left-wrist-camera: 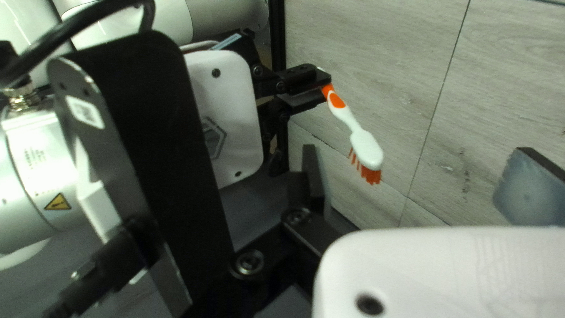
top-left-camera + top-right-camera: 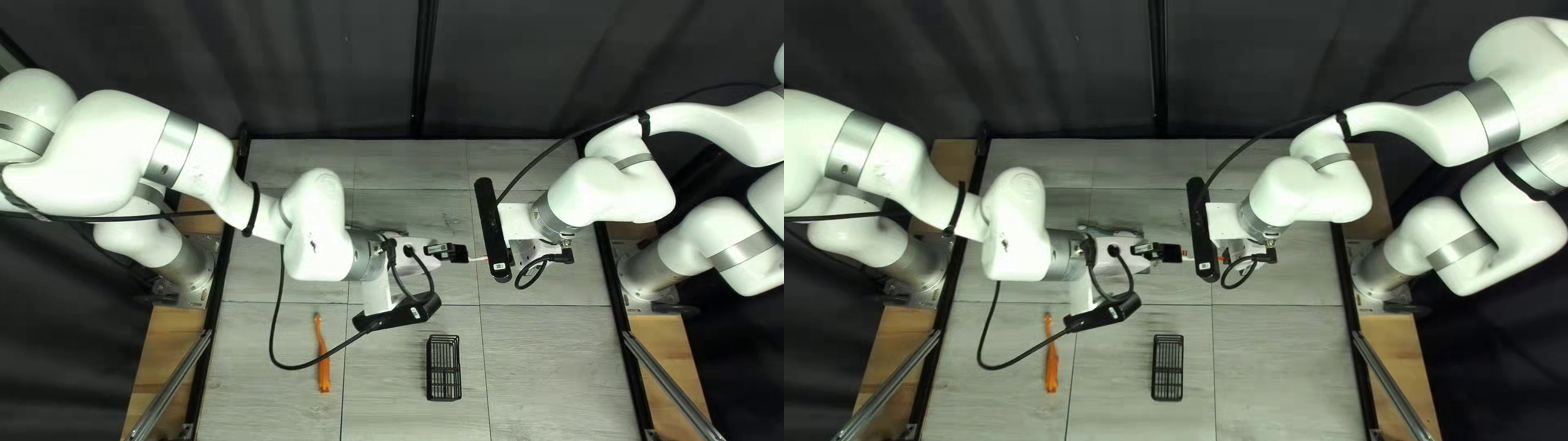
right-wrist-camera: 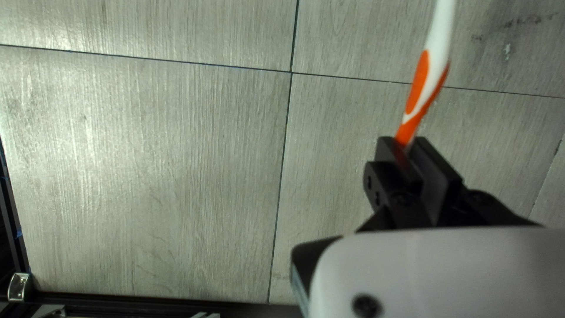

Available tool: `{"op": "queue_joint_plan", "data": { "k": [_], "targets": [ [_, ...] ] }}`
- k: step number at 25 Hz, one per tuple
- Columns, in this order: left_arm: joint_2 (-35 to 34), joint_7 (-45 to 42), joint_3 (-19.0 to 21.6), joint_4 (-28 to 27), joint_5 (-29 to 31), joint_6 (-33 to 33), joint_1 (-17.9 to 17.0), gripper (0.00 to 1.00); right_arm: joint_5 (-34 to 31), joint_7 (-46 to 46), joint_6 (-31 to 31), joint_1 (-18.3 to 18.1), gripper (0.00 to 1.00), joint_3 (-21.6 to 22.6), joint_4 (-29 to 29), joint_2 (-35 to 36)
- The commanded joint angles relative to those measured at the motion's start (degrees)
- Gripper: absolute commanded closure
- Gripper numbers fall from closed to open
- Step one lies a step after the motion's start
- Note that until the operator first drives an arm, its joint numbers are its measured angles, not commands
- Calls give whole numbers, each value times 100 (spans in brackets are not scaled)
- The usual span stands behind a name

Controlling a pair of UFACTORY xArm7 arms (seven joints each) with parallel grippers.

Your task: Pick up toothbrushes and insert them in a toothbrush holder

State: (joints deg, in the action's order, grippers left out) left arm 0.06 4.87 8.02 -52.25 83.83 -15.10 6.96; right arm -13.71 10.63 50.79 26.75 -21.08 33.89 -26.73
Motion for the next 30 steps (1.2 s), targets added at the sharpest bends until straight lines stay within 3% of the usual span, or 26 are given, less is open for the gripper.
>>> {"op": "queue_joint_plan", "data": {
  "k": [1,11,22,30],
  "targets": [
    [160,-47,-24,-144,111,34,22,0,0,0,0,0,100,0,0,0],
    [171,-196,-15,-227,216,-33,8,0,0,0,0,0,100,0,0,0],
    [487,-1527,12,-454,1268,-196,-61,0,0,0,0,0,100,0,0,0],
    [473,-1504,-18,-453,1246,-184,-29,0,0,0,0,0,100,0,0,0]
  ]
}}
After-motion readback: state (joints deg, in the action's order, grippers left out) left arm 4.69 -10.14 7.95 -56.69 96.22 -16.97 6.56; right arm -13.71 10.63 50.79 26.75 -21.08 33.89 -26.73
